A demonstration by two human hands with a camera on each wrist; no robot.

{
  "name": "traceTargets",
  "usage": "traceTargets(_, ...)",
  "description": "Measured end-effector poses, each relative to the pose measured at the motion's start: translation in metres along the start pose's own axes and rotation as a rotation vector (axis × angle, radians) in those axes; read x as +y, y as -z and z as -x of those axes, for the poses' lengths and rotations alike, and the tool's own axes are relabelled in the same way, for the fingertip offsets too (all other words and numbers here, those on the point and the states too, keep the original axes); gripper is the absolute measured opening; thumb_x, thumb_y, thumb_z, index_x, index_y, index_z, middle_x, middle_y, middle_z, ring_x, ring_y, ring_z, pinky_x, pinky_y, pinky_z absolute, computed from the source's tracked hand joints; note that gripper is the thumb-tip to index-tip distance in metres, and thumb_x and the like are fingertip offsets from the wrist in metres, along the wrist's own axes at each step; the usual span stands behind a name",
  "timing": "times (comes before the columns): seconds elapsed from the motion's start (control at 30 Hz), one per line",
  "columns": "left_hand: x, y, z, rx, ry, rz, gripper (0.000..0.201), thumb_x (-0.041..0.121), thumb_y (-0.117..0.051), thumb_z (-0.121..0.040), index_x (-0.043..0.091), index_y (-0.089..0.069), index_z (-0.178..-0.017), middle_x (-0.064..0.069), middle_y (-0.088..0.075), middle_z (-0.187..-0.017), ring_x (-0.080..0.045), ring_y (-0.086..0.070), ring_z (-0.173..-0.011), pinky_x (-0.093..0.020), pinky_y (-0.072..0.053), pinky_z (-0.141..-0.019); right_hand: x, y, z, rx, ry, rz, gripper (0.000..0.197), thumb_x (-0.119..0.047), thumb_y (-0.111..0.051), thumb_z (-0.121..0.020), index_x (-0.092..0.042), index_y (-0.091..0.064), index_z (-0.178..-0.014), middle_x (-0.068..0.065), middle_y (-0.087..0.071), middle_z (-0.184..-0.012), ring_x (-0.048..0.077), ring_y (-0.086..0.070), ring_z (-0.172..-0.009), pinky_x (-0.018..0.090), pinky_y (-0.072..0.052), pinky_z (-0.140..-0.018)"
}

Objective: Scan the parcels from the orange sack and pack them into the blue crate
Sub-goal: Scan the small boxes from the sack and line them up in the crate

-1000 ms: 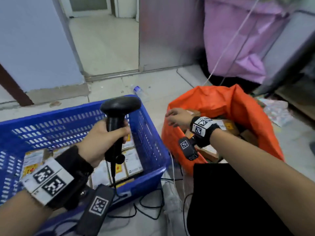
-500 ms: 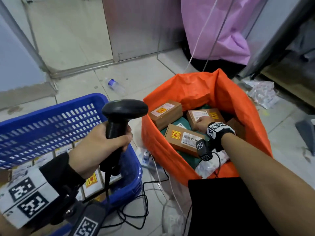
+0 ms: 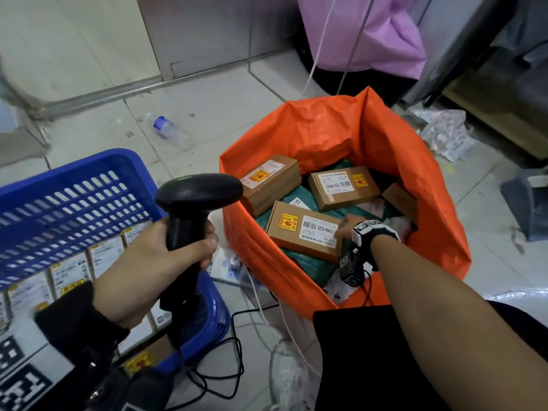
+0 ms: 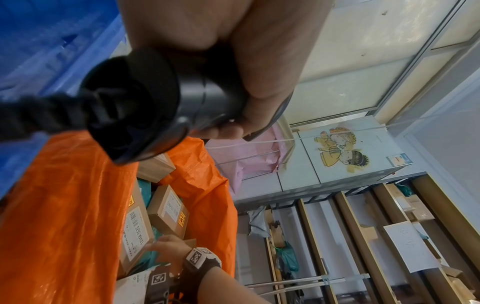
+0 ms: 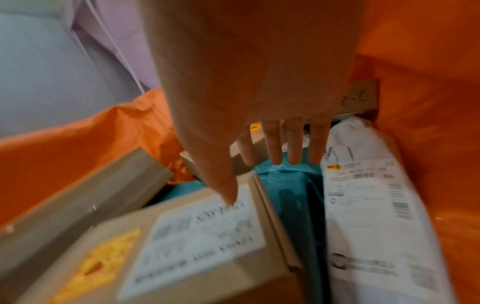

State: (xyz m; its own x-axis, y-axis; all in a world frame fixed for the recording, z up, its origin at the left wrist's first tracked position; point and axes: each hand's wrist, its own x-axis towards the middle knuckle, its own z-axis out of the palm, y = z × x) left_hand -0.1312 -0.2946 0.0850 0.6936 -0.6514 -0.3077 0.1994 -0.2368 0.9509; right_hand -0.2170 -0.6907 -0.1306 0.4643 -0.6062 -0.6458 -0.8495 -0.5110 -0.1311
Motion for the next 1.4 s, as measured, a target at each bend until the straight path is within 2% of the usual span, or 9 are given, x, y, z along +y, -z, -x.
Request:
traceTargets(0.13,-0.008,-0.003,-0.008,-0.032,0.013,0.021,0.026,0.012,-0.074,-0.078,0.003,-0.058,-0.095,-0.007,-0.053,-0.067,-0.013,-0.051,-0.058,-0.022,-0.046,-0.058,-0.001,-0.014,-0.008,-0.079,0.043,-0.127,0.045,-0.021,-0.077,-0.081,-0.014,-0.053,-0.119,0.004,-0.054,-0.118,0.025,-0.055,-0.115,0.029,-0.042,-0.090)
traceTargets(0.23,-0.010,-0.006,-0.013,-0.021,0.025,0.010,0.016,0.008,-0.066,-0.085,0.002,-0.057,-0.097,-0.006,-0.052,-0.064,-0.011,-0.051,-0.055,-0.018,-0.045,-0.051,0.004,-0.016,-0.018,-0.008,0.001,-0.248,0.046,-0.023,-0.080,-0.076,-0.013,-0.049,-0.109,0.015,-0.057,-0.114,0.022,-0.058,-0.087,0.034,-0.045,-0.074)
traceTargets(0.4,-0.010,-0.007,-0.018,-0.039,0.027,0.018,0.032,0.020,-0.076,-0.076,0.005,-0.058,-0.097,-0.009,-0.053,-0.066,-0.016,-0.052,-0.061,-0.028,-0.043,-0.062,0.002,-0.018,-0.019,0.024,0.052,-0.244,0.113,-0.027,-0.094,-0.056,-0.011,-0.028,-0.147,0.013,-0.047,-0.143,0.032,-0.045,-0.133,0.043,-0.041,-0.106)
traceTargets(0.6,-0.012,-0.001,-0.016,-0.050,0.024,0.032,0.031,0.019,-0.071,-0.073,0.005,-0.058,-0.097,-0.005,-0.054,-0.068,-0.015,-0.053,-0.062,-0.024,-0.046,-0.061,-0.018,-0.027,-0.006,0.008,0.009,-0.053,0.117,-0.035,-0.094,-0.053,-0.017,-0.028,-0.148,0.019,-0.027,-0.153,0.039,-0.035,-0.139,0.048,-0.039,-0.107)
traceTargets(0.73,-0.015,0.004,-0.012,-0.039,0.028,0.052,0.026,0.008,-0.071,-0.081,-0.001,-0.056,-0.100,-0.002,-0.054,-0.065,-0.013,-0.053,-0.060,-0.021,-0.048,-0.058,-0.024,-0.028,-0.001,-0.093,0.049,-0.031,0.111,-0.035,-0.094,-0.054,-0.023,-0.035,-0.146,0.013,-0.033,-0.150,0.037,-0.040,-0.135,0.047,-0.039,-0.108)
traceTargets(0.87,-0.013,0.006,-0.007,-0.020,0.018,0.075,0.032,0.018,-0.067,-0.072,0.001,-0.056,-0.097,-0.004,-0.053,-0.065,-0.012,-0.052,-0.058,-0.020,-0.047,-0.058,-0.018,-0.035,-0.004,-0.255,0.116,-0.123,0.120,-0.049,-0.098,-0.026,-0.023,-0.052,-0.134,-0.004,-0.065,-0.125,0.022,-0.063,-0.111,0.043,-0.050,-0.099)
traceTargets(1.0,-0.007,0.014,0.002,-0.006,0.010,0.058,0.031,0.022,-0.065,-0.072,0.004,-0.057,-0.095,-0.007,-0.052,-0.067,-0.014,-0.051,-0.061,-0.029,-0.044,-0.065,-0.031,-0.009,0.020,-0.230,0.176,-0.151,0.081,-0.034,-0.097,-0.046,-0.018,-0.062,-0.118,0.000,-0.070,-0.111,0.021,-0.067,-0.102,0.038,-0.053,-0.094)
traceTargets(1.3,0.005,0.036,0.032,0.043,-0.029,0.069,0.021,0.019,-0.068,-0.076,0.009,-0.058,-0.091,-0.007,-0.052,-0.063,-0.016,-0.050,-0.060,-0.030,-0.044,-0.061,-0.054,0.090,0.052,-0.095,0.324,-0.165,0.100,-0.077,-0.083,-0.033,-0.025,-0.061,-0.117,0.001,-0.072,-0.109,0.025,-0.070,-0.098,0.050,-0.055,-0.091)
traceTargets(1.4,0.009,0.043,0.045,0.071,-0.070,0.066,0.015,0.012,-0.070,-0.083,0.007,-0.058,-0.092,-0.008,-0.052,-0.065,-0.016,-0.049,-0.060,-0.024,-0.042,-0.054,-0.081,0.109,0.109,-0.092,0.356,-0.324,0.066,-0.060,-0.072,-0.074,-0.010,-0.061,-0.117,0.007,-0.072,-0.104,0.024,-0.070,-0.092,0.042,-0.057,-0.085)
